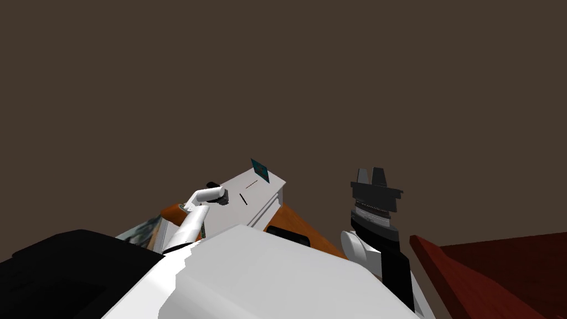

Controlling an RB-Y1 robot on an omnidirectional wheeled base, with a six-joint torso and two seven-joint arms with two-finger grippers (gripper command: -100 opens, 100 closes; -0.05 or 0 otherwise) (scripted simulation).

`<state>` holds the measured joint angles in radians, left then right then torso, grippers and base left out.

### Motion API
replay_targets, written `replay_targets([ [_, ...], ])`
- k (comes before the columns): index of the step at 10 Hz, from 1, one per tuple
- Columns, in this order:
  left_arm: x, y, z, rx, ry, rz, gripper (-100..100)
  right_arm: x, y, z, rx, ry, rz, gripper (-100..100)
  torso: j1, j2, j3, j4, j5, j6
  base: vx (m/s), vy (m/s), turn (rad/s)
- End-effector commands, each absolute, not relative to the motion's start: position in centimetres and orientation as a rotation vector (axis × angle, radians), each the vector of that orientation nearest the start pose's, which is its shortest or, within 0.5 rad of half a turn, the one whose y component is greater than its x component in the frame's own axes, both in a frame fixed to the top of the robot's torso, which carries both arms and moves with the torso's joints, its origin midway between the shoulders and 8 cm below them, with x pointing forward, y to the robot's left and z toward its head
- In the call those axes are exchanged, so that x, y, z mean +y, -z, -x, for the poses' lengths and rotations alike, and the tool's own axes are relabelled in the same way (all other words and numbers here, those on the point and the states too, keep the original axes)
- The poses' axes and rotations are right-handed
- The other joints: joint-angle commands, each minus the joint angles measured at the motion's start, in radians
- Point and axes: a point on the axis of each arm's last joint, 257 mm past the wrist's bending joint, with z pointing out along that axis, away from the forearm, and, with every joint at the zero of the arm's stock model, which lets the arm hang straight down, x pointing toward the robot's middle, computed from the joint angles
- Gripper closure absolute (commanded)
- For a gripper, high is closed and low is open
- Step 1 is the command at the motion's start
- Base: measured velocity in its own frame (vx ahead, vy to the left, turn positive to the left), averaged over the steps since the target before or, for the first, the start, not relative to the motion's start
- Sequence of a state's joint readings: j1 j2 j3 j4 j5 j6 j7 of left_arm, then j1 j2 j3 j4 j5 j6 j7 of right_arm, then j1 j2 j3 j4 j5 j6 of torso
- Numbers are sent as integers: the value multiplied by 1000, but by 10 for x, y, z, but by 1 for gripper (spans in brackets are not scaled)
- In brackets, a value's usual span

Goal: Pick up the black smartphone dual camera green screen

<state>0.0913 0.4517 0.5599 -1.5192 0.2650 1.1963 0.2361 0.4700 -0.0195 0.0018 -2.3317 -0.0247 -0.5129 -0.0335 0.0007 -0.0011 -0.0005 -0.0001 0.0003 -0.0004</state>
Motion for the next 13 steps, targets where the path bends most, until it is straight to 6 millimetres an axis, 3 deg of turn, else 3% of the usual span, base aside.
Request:
replay_targets([
  [1, 598, 391, -284, 1016, 173, 2488, -100, -273, -59, -332, 540, -1384, -596, 0, 0, 0, 0, 0, 0, 0, -8, 20, -93],
  [6, 594, 404, -256, 922, 107, 2684, -100, -273, -59, -332, 540, -1384, -596, 0, 1, 0, 0, 0, 0, -1, -7, 22, -127],
  [13, 573, 412, -227, 832, 26, 2913, -100, -273, -59, -332, 540, -1384, -596, 0, 0, -1, -1, 0, 0, -1, 3, 12, -114],
])
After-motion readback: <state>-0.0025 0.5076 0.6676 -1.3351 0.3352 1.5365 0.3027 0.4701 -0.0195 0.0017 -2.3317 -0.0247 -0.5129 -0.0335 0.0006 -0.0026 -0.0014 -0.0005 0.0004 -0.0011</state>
